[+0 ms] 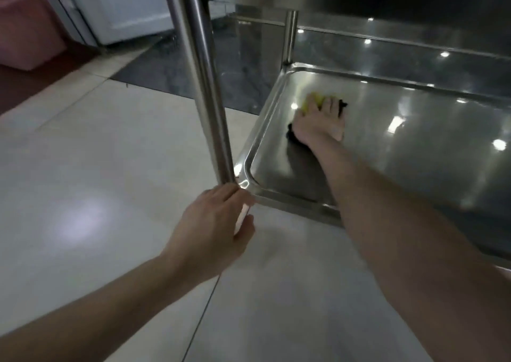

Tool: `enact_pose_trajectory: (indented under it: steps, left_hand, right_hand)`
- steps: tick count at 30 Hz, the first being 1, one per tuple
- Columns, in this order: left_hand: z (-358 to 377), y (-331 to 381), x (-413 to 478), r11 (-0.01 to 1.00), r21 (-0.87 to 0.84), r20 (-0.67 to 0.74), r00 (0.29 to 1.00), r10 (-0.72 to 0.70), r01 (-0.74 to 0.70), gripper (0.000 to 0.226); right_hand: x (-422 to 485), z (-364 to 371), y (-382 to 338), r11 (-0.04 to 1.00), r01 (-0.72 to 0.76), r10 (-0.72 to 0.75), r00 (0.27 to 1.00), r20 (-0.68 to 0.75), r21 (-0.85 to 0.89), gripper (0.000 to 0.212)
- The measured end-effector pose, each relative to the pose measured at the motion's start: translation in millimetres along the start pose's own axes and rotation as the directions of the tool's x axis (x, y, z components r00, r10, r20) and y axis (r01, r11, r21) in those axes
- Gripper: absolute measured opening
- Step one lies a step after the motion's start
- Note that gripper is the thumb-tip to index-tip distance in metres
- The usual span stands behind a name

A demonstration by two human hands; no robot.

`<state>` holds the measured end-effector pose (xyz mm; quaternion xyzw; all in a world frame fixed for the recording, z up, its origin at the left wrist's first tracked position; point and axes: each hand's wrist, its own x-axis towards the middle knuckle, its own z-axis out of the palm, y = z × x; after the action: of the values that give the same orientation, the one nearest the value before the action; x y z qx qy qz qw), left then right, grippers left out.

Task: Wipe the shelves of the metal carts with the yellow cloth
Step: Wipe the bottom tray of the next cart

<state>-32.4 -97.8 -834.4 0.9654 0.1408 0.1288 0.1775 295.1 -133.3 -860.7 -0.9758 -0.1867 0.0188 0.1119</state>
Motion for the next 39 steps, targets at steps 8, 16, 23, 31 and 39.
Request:
enact_pose_trajectory:
  steps: [8,16,23,31,39]
  left_hand:
    - [-13,-3,51,0.721,-0.596,-0.235,0.783,-0.577,0.353,0.045]
    - [-6,-5,62,0.713,-0.661,-0.213,0.852,-0.478,0.235,0.029]
    - [-5,-2,63,0.742,-0.641,-0.273,0.843,-0.462,0.199,0.021]
    - [-3,-5,64,0.759,-0.616,-0.296,0.830,-0.472,0.212,0.032]
    - [-5,2,65,0.765,-0.603,-0.318,0.811,-0.491,0.227,0.028]
  right_hand:
    - [-110,-1,15,0.810,0.569,-0.582,0.810,0.072,0.138,0.061]
    - [25,-10,83,0.991,-0.130,0.126,0.988,-0.083,-0.037,0.075]
    - [-32,14,-71,0.983,0.164,-0.170,0.983,0.076,0.077,0.068]
    - [-178,14,-42,0.891,0.443,-0.451,0.889,0.076,0.102,0.075]
    - [-201,-3,70,0.885,0.451,-0.450,0.892,-0.037,0.116,0.067]
